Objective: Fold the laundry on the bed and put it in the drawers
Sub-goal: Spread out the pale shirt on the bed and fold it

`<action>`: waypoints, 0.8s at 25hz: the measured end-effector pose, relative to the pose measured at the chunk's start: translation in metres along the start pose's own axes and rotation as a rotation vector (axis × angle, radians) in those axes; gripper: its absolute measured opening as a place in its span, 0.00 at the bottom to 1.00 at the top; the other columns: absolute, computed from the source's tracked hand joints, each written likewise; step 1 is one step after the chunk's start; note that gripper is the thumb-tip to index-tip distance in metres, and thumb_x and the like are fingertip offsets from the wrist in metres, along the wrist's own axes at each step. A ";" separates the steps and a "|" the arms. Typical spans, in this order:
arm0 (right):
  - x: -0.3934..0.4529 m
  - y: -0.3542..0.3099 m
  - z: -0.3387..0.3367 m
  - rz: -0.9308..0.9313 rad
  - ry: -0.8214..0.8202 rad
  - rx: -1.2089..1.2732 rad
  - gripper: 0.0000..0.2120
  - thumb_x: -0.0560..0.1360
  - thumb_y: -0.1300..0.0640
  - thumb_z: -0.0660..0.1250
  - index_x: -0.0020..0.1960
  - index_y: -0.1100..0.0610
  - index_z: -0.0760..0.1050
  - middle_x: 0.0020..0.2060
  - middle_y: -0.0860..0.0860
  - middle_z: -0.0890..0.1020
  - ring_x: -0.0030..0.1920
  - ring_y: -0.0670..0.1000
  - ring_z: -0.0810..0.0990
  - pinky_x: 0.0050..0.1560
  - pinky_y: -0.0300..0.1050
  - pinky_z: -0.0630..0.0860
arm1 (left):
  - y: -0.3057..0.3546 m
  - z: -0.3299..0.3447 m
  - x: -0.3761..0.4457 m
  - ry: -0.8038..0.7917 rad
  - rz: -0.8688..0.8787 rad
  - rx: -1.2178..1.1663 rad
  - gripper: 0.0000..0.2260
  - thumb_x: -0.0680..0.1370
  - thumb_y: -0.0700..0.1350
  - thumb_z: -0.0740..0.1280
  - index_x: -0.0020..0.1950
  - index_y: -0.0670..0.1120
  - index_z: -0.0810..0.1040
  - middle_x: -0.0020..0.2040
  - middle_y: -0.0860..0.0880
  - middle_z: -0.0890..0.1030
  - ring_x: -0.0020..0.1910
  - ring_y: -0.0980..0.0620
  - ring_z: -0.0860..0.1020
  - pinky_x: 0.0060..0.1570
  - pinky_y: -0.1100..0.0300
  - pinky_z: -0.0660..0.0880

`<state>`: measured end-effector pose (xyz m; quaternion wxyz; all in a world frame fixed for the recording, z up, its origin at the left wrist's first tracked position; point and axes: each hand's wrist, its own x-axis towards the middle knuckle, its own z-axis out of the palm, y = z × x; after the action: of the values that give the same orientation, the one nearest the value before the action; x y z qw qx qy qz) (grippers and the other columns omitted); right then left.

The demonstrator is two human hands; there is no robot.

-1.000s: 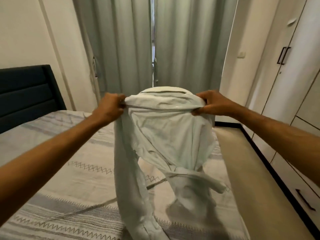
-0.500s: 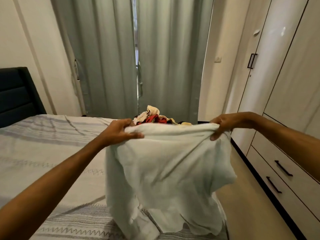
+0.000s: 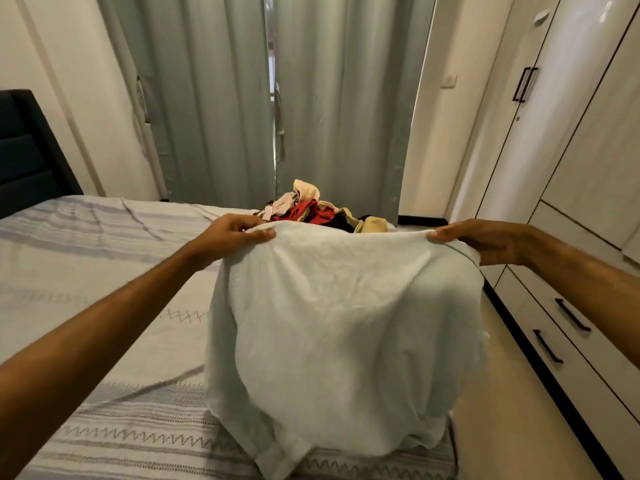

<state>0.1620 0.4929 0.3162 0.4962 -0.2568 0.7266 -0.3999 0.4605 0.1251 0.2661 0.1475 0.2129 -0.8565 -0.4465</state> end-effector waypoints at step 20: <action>0.001 0.108 -0.002 -1.046 1.170 -1.023 0.06 0.81 0.54 0.69 0.53 0.52 0.84 0.39 0.52 0.82 0.39 0.53 0.78 0.40 0.49 0.72 | -0.028 0.050 -0.021 0.353 0.742 0.449 0.12 0.69 0.28 0.71 0.45 0.44 0.85 0.46 0.50 0.83 0.47 0.53 0.77 0.52 0.63 0.73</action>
<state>0.1625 0.5519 0.2261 -0.3646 -0.4961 0.7404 -0.2697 0.4628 0.1560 0.2140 0.3909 -0.0086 -0.9120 -0.1243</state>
